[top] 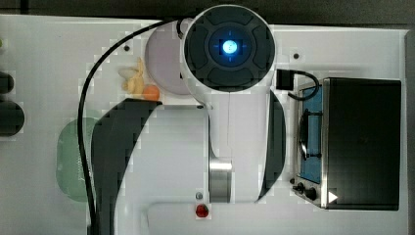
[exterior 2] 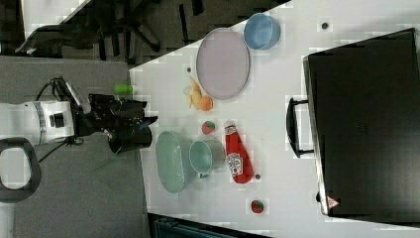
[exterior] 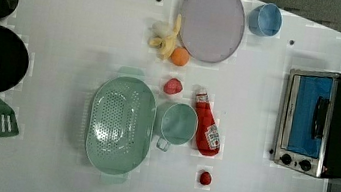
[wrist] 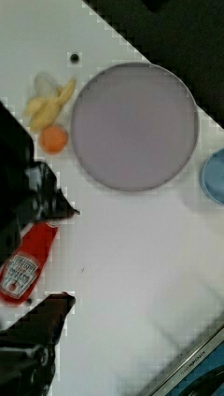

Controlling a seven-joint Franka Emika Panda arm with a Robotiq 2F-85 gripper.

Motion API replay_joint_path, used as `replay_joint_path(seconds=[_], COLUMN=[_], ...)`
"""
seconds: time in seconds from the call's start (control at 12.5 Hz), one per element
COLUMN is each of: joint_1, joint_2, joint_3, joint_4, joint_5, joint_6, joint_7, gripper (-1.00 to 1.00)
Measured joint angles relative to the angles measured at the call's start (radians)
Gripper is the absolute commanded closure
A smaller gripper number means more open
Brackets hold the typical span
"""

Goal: Flap open oven.

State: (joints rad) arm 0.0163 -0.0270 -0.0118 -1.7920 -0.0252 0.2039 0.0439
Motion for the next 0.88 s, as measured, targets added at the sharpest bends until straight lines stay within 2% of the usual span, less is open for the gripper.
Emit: replay_joint_path(seconds=[0.16,0.24,0.4,0.48,0.64,0.88], joint_1=[0.002,0.004,-0.003,-0.006,-0.016,-0.012], joint_2=[-0.178,-0.264,-0.384,-0.415,-0.433,-0.396], joint_3=[-0.022,-0.041,-0.060,-0.063,-0.062,-0.060], joint_4=[-0.169,-0.214,-0.202,-0.172,-0.135,-0.156], joint_5=[0.001,0.001,0.001,-0.002,-0.005,-0.006], joint_6=[-0.211,-0.264,-0.281,-0.277,-0.234,-0.242], joint_7=[-0.026,-0.032,-0.054,-0.059,-0.061,-0.062], gripper=[-0.80,-0.99,-1.00,-0.89,-0.39,0.32])
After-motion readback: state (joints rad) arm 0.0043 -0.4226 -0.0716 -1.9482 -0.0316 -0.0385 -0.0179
